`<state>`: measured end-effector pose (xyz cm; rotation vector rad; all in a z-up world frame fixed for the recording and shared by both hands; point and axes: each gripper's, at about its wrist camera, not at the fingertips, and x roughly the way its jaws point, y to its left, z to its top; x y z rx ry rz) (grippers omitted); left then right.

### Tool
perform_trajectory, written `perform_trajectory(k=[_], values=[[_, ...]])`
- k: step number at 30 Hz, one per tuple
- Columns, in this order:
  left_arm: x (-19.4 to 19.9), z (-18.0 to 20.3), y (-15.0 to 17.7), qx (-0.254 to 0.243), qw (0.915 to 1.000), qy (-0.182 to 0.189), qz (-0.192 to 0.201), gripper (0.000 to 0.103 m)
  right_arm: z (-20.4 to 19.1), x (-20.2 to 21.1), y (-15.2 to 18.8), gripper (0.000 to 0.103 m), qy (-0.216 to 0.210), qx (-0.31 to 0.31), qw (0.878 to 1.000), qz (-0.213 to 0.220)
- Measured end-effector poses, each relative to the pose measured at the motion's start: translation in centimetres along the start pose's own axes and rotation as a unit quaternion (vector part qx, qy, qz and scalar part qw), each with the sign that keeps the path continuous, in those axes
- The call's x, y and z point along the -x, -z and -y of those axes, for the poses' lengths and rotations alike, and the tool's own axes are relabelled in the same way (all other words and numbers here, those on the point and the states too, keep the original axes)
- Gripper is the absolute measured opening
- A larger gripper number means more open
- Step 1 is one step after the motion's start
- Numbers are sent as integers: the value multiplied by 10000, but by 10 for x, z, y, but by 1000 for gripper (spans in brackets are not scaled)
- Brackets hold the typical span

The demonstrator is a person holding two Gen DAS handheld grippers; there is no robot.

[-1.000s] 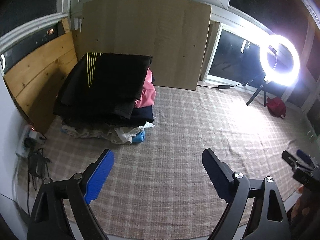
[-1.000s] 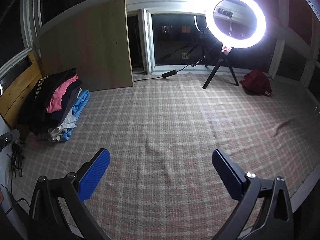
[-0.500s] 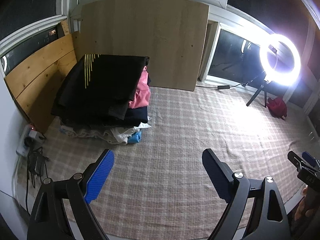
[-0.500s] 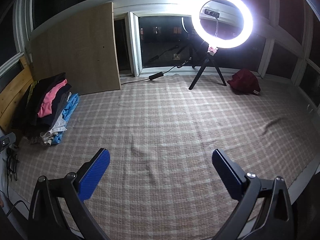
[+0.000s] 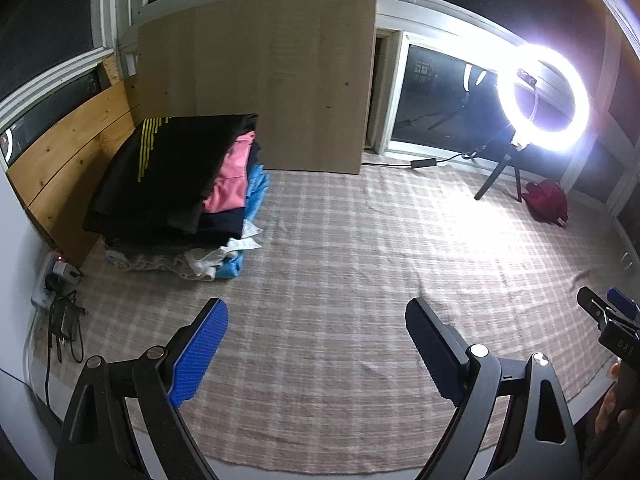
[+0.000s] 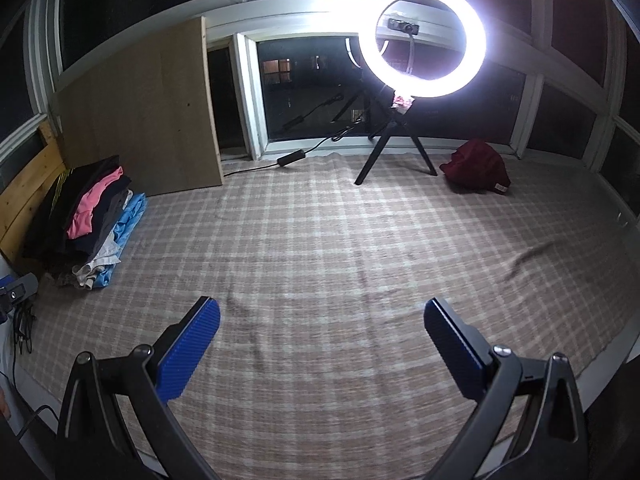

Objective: Fold clothes
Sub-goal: 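Move both open grippers across the carpet toward the dark red sweatshirt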

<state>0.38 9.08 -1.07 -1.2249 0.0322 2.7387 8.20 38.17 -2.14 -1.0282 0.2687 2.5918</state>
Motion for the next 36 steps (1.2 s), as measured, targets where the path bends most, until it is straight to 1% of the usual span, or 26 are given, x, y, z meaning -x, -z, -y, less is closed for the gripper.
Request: perform_trajectory(k=[8, 21, 24, 30, 36], values=[[0, 39, -3, -216, 9996, 160, -53, 90, 33, 4, -2, 103, 50, -102, 9999, 72], [-8, 97, -15, -624, 9972, 396, 79, 90, 81, 6, -14, 103, 423, -209, 9987, 208], [-8, 114, -26, -764, 9959, 452, 169, 90, 100, 5, -25, 103, 575, -274, 9975, 290], [-7, 157, -52, -1025, 9914, 619, 529, 90, 148, 0, -50, 103, 758, -638, 9944, 364], [-19, 204, -66, -1364, 9852, 812, 645, 89, 177, -12, -66, 103, 1025, -655, 9918, 404]])
